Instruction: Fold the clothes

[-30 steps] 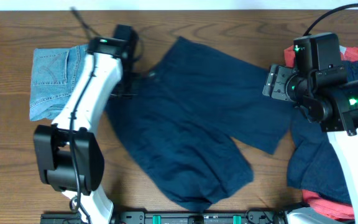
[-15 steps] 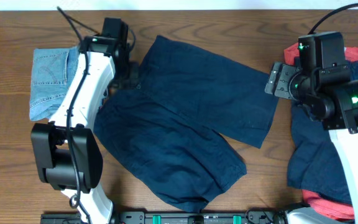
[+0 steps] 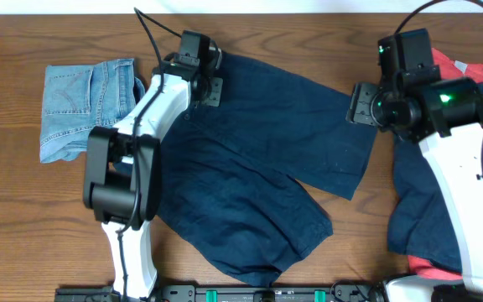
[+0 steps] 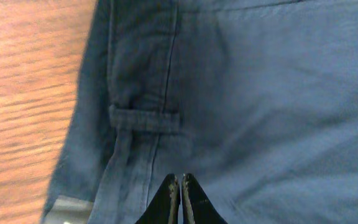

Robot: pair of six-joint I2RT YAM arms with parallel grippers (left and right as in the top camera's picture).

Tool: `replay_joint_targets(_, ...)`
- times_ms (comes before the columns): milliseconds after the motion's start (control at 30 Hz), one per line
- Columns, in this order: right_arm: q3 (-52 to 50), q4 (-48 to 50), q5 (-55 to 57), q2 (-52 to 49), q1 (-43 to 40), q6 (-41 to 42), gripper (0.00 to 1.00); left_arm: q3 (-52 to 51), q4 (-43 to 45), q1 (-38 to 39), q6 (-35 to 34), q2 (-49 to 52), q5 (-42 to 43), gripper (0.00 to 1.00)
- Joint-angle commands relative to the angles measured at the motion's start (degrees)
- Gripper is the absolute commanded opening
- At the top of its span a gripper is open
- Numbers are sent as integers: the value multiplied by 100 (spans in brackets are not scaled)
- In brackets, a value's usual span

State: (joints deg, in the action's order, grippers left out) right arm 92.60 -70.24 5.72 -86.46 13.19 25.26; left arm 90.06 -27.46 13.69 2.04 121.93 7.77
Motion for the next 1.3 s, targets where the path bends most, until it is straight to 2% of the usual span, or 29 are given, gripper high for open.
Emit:
replay_joint_targets(0,39,72,-94,-240,-44,48,62,-63,175,-28,116,249,42,6)
replay_joint_targets(67,39,186,-177,-402,-44,48,60,-63,289,-61,118,393,-4,7)
replay_joint_targets(200,39,382,-302,-811,-42,48,54,-63,518,-269,7,634,-708,6)
replay_joint_targets(333,39,407,-319,-1331,-42,50,51,-63,544,-673,-850,691,-1808,6)
replay_joint_targets(367,39,426,-319,-1499,-44,52,49,-63,529,-800,-1073,688,-1862,6)
replay_joint_targets(433,39,509,-313,-1810,-44,96,45,-61,527,-1054,-1318,688,-1482,6)
replay_joint_targets(633,39,1373,-431,-2736,-48,149,40,-59,505,-1392,-1305,684,-7,6)
replay_joint_targets(833,39,2083,-745,-3386,-48,149,39,-59,350,-1362,-1237,437,435,12)
replay_joint_targets(1000,39,2339,-621,-3753,-85,144,38,-59,4,-1362,-1220,-212,599,14)
replay_joint_targets(1167,39,2706,-350,-3987,-269,149,17,-59,-590,-1362,-1217,-1123,597,17)
replay_joint_targets(1267,39,2889,79,-4033,-452,149,7,-59,-1078,-1362,-1220,-1670,595,24)
